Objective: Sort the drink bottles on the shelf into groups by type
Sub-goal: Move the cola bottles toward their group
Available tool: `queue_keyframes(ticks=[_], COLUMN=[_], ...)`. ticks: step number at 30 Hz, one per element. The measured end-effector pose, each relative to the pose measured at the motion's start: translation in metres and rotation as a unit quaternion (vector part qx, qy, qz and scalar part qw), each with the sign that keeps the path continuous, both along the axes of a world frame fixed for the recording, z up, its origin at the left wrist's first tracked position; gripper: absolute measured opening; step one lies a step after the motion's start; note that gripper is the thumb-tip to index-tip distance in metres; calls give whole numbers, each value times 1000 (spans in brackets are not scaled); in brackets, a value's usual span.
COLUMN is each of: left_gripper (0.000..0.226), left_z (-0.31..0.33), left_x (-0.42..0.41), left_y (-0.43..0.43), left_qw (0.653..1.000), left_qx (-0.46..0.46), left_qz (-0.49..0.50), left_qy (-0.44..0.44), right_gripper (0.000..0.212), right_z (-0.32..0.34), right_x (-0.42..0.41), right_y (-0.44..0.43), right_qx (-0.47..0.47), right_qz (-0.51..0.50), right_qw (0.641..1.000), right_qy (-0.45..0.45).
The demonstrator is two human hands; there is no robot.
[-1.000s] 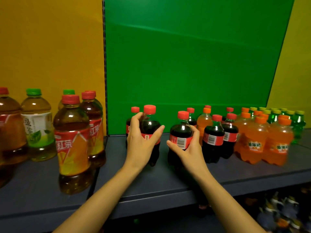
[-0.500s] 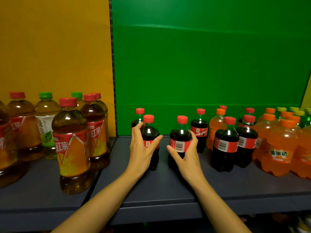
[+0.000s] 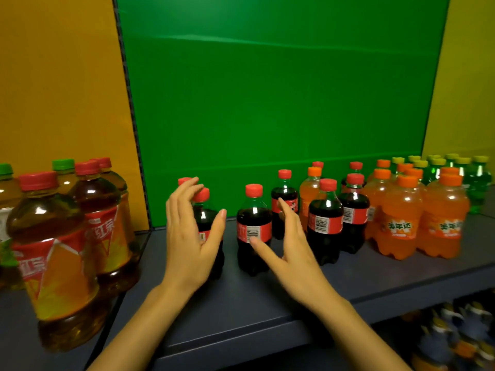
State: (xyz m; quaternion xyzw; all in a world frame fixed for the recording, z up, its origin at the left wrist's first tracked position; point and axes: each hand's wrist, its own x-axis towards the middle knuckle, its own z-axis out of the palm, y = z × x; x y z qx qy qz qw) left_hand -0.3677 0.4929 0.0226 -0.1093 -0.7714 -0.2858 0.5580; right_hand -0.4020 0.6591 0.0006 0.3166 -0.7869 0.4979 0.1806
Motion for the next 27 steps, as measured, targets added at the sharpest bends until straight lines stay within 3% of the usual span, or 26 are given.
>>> queue_keyframes(ticks=[6,11,20,27], left_gripper=[19,17,24,61], left_z=[56,98,137,137], left_x=[-13,-59,-166,-236], left_y=[43,91,159,172], left_qw=[993,982,969,905], left_qx=[-64,-105,-118,-171], left_qz=[-91,-120,-13,81], left_qy=[-25,-103,-216,-380], right_gripper=[45,25,27,41], right_z=[66,134,191,182], right_x=[-2,-49,-177,-243], right_y=[76,146,224,223], right_qx=[90,119,265,363], right_qz=[-10,-44,-69,-18], right_qw=[989,981,959,931], right_qy=[114,144,75,-17])
